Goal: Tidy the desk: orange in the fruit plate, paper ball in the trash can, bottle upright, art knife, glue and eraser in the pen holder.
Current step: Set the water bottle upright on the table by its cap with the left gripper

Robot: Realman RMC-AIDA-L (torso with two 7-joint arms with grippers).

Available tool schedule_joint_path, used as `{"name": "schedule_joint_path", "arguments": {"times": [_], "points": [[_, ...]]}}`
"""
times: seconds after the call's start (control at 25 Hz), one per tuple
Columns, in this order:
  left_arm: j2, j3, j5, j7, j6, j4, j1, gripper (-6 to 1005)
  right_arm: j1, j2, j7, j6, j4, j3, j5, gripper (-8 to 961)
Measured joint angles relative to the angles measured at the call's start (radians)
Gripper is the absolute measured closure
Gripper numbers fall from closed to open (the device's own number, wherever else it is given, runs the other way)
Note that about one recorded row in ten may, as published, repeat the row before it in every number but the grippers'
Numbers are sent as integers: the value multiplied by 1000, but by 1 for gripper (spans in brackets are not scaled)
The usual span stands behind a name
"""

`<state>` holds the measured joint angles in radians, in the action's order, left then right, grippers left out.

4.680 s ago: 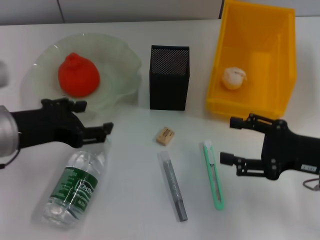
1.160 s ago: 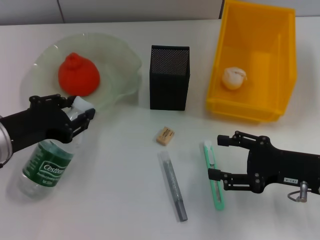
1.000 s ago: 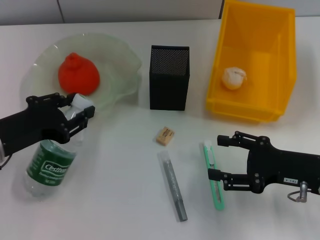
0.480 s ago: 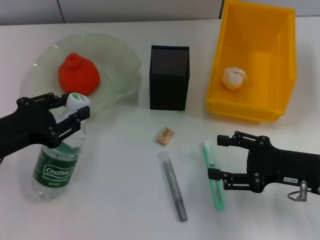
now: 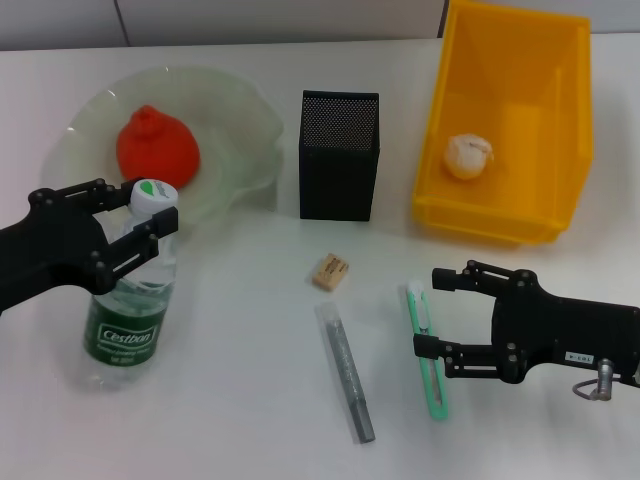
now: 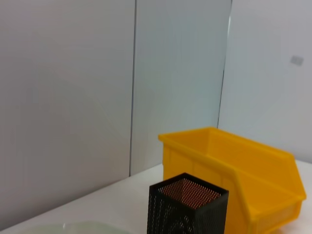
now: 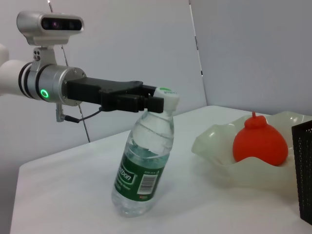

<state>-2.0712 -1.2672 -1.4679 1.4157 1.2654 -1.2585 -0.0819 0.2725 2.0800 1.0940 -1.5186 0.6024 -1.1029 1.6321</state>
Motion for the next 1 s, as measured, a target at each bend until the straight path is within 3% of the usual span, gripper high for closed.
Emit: {"name": "schedule_joint_path", "arguments": {"times": [1.0], "points": [[0, 71, 17, -24, 71, 33, 22, 555, 4, 0, 14, 0, 2, 0, 3, 100]]}}
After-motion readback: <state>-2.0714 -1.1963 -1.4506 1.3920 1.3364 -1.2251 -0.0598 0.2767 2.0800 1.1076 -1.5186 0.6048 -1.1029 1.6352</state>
